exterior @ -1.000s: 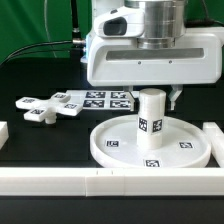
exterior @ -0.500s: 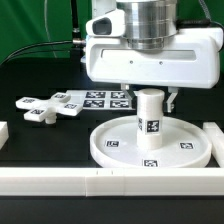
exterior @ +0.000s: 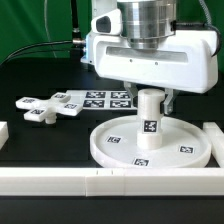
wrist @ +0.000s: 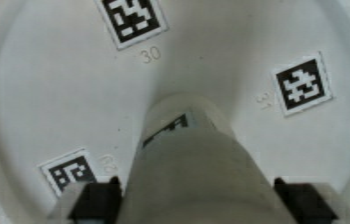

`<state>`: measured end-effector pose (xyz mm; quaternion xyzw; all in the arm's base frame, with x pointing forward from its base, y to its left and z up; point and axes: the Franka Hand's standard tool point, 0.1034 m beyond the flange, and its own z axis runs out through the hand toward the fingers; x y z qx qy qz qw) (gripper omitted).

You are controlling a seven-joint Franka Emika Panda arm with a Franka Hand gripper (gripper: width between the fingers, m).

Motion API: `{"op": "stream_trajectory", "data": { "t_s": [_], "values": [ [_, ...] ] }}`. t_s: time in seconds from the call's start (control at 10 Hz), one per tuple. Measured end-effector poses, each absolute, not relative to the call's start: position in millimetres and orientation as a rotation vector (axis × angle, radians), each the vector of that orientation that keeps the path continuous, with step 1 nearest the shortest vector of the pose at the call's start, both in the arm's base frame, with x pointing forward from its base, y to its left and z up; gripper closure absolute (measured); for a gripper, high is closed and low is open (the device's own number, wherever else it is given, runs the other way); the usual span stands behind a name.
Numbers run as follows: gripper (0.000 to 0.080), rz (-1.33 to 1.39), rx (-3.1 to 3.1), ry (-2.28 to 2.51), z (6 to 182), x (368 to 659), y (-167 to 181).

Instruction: Assemble round table

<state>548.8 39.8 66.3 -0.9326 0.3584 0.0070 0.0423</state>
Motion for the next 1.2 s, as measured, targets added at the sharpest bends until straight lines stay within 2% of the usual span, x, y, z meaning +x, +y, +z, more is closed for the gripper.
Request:
{"op": "stream_trajectory", "data": {
  "t_s": [0.3,0.5,0.6,0.7,0.9,1.2],
  "values": [
    [0.0392,0.035,-2.767,1.279,66.2,549,40],
    [0.0196,0.034,-2.784,1.246,66.6,549,42],
    [0.0196,0.016,-2.841,1.126,72.0,551,47],
    [0.0159,0.003,-2.89,0.989,80.4,552,51],
    [0.0152,0.015,-2.906,0.929,93.4,552,52],
    [0.015,0.022,-2.911,0.918,88.6,550,53]
  ]
}}
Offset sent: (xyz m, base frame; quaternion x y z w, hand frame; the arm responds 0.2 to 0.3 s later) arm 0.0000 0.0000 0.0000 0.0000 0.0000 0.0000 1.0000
